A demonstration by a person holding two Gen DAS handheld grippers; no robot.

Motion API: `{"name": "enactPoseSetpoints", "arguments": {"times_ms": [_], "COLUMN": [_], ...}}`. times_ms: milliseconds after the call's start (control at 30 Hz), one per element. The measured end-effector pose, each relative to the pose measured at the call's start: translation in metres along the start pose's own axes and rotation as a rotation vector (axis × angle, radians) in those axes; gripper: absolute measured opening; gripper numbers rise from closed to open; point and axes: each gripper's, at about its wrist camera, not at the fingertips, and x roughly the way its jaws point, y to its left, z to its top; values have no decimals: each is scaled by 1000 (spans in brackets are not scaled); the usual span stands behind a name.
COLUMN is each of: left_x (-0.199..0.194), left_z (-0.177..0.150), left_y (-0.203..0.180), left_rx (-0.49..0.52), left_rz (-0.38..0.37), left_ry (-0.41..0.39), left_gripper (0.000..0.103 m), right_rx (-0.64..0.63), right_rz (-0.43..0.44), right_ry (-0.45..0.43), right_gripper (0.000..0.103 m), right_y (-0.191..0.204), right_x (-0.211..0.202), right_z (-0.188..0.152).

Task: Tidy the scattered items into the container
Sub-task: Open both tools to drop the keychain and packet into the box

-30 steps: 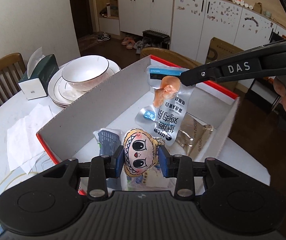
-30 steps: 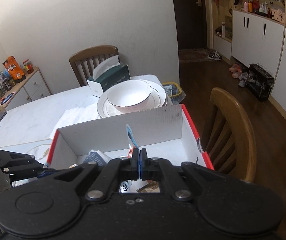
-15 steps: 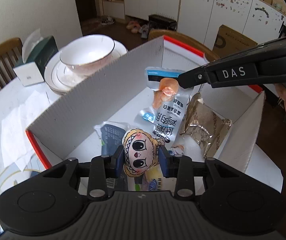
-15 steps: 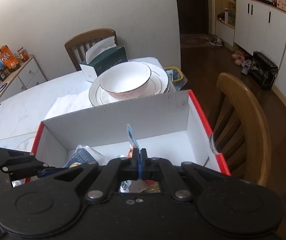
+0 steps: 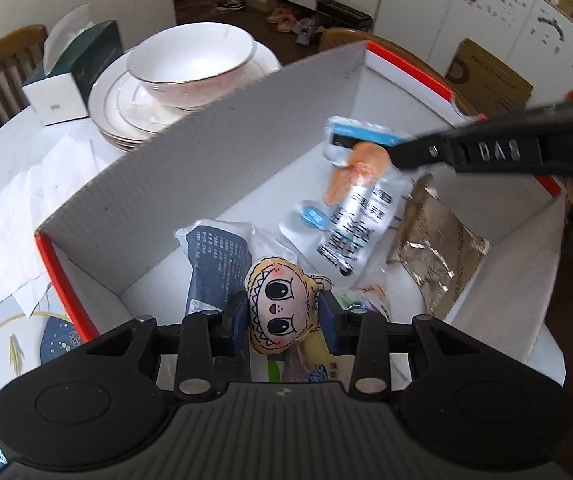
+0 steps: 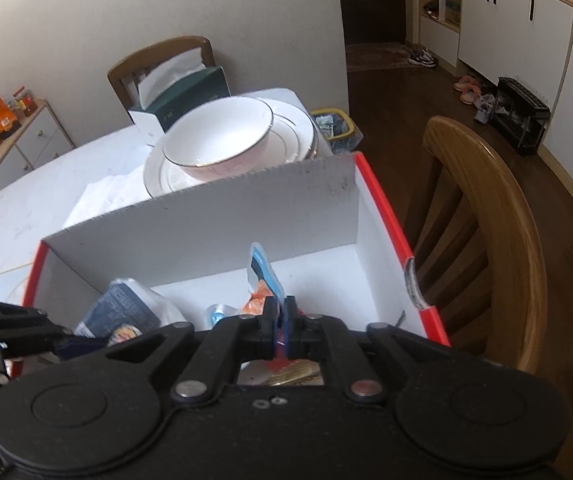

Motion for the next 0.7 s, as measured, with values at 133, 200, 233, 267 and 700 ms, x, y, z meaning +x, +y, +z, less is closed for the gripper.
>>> {"name": "enactPoseSetpoints", "arguments": {"times_ms": [133, 200, 233, 267, 700], "left_x": [2, 3, 3, 4, -3], "left_z": [3, 4, 5, 5, -1], "left_y": [3, 3, 3, 3, -4], "left_rx": [-6, -3, -4, -3, 16], "left_rz": [-3, -2, 1, 2, -42], "left_ry": [10, 12, 11, 10, -20], "left_gripper": [38, 39, 39, 41, 61], "right_rx": [-9, -10, -10, -12, -59], "right_rz": [-14, -13, -13, -12, 40], "right_ry": [9, 11, 11, 11, 22], "right_gripper": [16, 18, 20, 21, 47], "right_y": [-3, -4, -5, -6, -5], "right_x": [4, 4, 3, 2, -12], "right_z": [-3, -4, -5, -5, -10]}}
